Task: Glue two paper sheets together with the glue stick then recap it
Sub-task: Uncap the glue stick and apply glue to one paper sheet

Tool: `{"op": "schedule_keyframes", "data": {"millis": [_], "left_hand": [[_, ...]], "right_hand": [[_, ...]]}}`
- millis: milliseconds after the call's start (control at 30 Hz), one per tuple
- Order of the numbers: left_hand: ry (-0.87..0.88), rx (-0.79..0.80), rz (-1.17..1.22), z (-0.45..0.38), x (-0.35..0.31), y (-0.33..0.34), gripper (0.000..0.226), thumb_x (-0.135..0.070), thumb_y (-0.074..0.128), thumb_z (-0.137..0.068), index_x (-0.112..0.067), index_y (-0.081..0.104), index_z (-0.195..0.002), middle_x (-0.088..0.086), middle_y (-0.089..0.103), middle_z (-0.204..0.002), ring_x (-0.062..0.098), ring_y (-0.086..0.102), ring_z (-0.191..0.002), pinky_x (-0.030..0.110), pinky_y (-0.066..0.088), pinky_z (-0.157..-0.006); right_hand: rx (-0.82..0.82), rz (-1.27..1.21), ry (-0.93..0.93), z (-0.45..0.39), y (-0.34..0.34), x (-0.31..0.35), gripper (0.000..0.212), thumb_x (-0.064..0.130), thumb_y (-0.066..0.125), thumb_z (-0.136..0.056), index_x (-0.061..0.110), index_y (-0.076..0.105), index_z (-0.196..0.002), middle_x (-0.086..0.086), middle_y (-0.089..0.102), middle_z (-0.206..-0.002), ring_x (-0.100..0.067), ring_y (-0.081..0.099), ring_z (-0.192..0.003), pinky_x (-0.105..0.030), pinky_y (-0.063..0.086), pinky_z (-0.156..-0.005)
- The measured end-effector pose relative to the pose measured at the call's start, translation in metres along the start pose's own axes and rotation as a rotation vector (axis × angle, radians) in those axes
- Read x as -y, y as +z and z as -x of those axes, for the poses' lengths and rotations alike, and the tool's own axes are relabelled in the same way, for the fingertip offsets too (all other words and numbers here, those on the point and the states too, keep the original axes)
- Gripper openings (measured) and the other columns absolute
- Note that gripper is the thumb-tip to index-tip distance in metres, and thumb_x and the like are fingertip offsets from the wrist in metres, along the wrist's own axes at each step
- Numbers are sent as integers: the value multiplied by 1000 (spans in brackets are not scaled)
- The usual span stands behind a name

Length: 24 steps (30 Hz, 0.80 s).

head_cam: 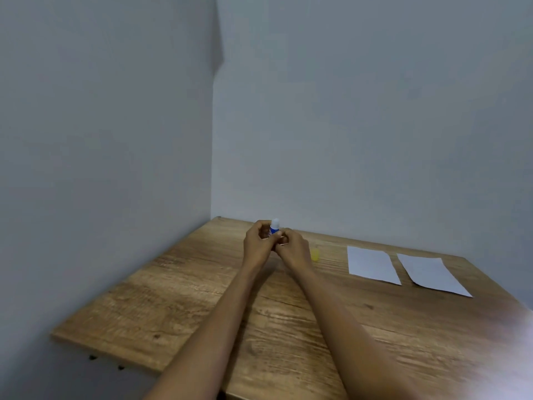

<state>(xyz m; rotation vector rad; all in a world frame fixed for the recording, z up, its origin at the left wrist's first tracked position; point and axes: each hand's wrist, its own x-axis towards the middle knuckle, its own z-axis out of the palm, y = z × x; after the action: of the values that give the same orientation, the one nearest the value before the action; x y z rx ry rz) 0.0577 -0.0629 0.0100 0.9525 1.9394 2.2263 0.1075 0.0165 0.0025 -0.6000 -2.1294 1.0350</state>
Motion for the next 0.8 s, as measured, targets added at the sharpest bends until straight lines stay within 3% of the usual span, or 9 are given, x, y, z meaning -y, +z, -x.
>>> {"op": "schedule_keyframes", "data": {"millis": [133,267,500,633,700,767,800], "left_hand": [[-80,-23,-49,-6,11,-17,33,-2,68,-80,-4,59,-112,18,65,-108,23,62,-94,42,55,-85],[-93,4,-86,-9,18,-19,44,-1,68,-80,-6,55,-122,16,63,-114,24,61,-102,40,53,-90],[-107,18,-151,-12,27,-19,46,-5,70,-79,-9,54,-122,15,61,-120,19,57,-101,28,47,-83],[-153,6,-187,-8,21,-18,70,-15,73,-79,-8,37,-138,16,48,-135,26,50,-120,32,43,-95],[-66,-136,-250,-2,10,-16,70,-19,72,-80,-4,34,-138,16,41,-138,29,43,-127,29,38,-98],[202,-251,-313,7,-7,-6,47,-15,65,-84,-2,44,-125,15,46,-127,27,47,-118,24,37,-91],[304,-225,-331,13,-15,2,35,-11,62,-85,-3,48,-116,13,49,-120,25,51,-109,22,39,-84]], "right_hand": [[79,159,5,-3,19,3,19,10,55,-78,18,65,-92,-5,70,-90,-19,59,-78,-28,40,-60],[79,211,3,-4,25,-1,13,8,51,-80,18,60,-81,-11,70,-91,-24,58,-79,-28,36,-58],[92,230,-5,-7,29,-5,23,6,51,-81,11,66,-97,-13,71,-99,-29,62,-93,-28,38,-66],[148,179,5,-2,24,-2,32,10,51,-83,13,60,-114,-11,66,-114,-22,59,-93,-30,45,-74],[123,151,-18,4,9,0,41,13,54,-83,12,53,-125,-11,57,-125,-23,57,-105,-33,46,-86],[-12,163,-35,10,-21,-4,44,13,56,-83,13,51,-126,-11,51,-126,-24,55,-111,-34,45,-90],[-93,193,-23,12,-41,-8,40,13,54,-84,13,52,-124,-10,50,-125,-24,55,-111,-35,45,-89]]}}
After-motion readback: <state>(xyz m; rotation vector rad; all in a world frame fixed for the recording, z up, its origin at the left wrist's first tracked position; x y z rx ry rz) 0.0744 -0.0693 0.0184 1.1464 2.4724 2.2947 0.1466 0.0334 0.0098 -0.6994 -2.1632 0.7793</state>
